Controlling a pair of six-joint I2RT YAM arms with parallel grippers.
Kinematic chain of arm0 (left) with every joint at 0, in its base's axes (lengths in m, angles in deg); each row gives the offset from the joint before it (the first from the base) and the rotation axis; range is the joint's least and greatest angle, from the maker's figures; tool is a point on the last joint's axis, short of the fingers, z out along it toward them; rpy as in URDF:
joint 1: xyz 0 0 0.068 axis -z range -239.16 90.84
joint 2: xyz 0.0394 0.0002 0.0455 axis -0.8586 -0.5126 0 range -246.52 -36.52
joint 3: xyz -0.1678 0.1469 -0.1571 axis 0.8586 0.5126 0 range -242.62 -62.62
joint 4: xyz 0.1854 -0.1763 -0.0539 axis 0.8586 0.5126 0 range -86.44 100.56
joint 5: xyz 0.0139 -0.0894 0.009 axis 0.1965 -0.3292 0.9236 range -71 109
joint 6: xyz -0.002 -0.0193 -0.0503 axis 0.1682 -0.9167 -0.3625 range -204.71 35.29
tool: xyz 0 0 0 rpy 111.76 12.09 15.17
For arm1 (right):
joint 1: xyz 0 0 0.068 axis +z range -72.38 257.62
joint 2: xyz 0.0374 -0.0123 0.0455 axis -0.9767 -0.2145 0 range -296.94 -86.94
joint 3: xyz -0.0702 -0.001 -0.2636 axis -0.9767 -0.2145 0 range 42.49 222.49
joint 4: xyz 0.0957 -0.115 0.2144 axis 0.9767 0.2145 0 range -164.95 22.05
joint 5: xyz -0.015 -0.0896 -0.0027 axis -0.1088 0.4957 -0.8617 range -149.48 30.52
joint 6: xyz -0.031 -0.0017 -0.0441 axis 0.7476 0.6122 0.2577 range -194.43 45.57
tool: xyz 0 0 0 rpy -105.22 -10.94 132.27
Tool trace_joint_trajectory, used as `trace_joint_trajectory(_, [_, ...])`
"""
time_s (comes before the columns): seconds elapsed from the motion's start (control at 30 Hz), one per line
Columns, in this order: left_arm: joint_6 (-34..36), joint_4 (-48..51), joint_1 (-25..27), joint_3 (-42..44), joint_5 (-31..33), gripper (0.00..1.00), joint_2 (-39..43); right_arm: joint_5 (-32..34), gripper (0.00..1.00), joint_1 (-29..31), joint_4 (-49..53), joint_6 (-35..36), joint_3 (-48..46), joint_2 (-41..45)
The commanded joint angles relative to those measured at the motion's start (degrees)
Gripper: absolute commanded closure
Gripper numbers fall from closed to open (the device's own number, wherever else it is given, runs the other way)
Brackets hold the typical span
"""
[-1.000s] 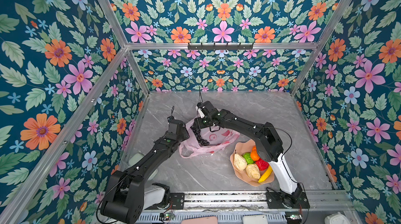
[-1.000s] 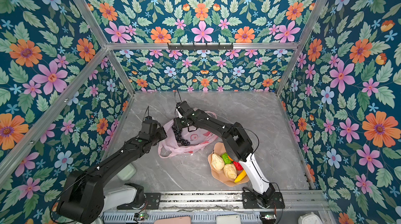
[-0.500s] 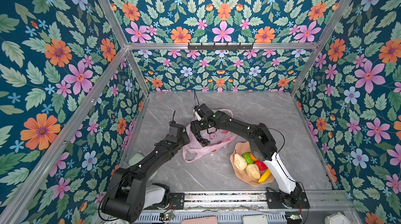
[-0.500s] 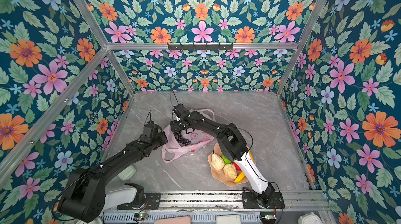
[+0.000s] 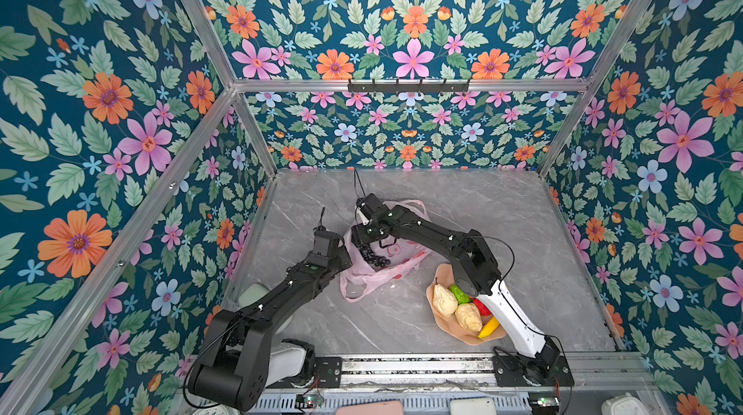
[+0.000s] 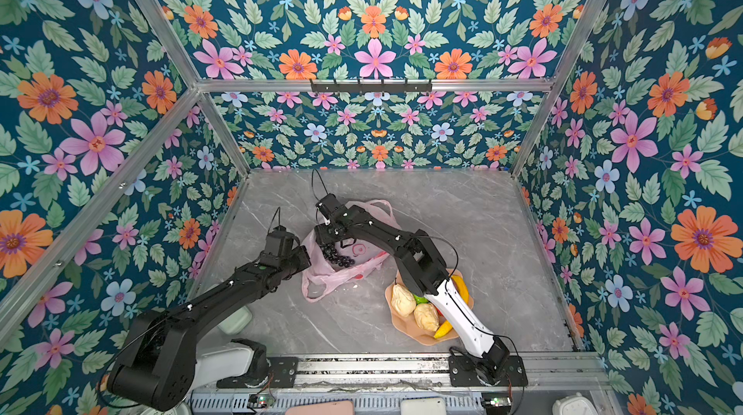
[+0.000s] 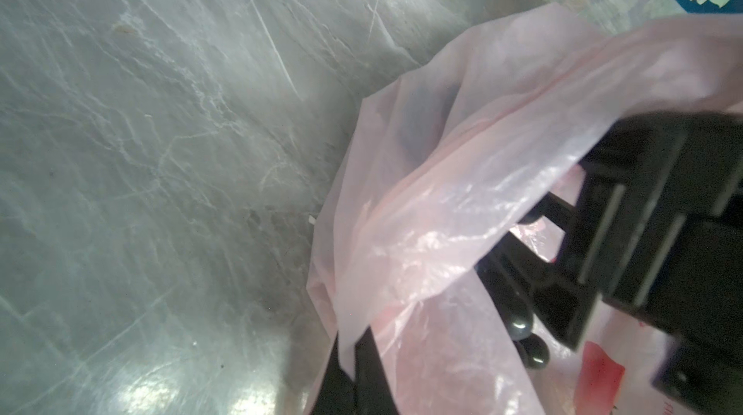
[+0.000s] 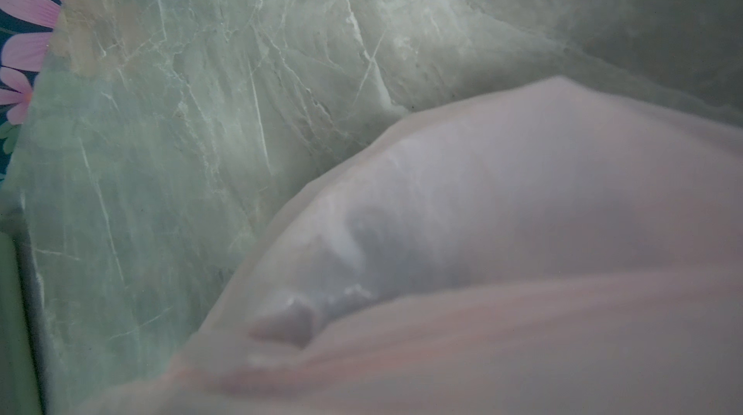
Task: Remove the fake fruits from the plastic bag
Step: 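Close the right gripper on the dark grape bunch inside the bag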
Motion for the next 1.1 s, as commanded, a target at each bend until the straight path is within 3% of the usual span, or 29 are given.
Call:
trace_joint_trajectory(0.0, [-0.01, -0.92, -0.09, 0.15, 0.01, 1.00, 0.11, 1.94, 0.32, 0.10, 4.92, -0.35, 2.30, -1.75])
trace_joint_trajectory(0.3, [-0.58, 0.23, -0.13, 0.50, 2.62, 1.00, 0.66, 11.47, 0.37, 0.07, 7.07, -1.03, -2.35, 1.82])
trace_joint_trajectory(0.67, [-0.17, -0.50, -0.08, 0.05, 0.78, 1.00, 0.28, 11.93, 0.29, 0.06, 5.88, -1.52, -3.80, 1.53])
trace_joint_trajectory(0.87, [0.08, -0.54, -0.04, -0.29, 0.29, 1.00, -0.16, 9.67, 0.44, 0.07, 4.98, -1.98, -2.69, 0.36])
trace_joint_trajectory(1.07, [-0.60, -0.31, 0.02, -0.88, 1.73, 1.00, -1.11, 7.31, 0.62, 0.07, 0.10, -2.41, -7.65, 5.07])
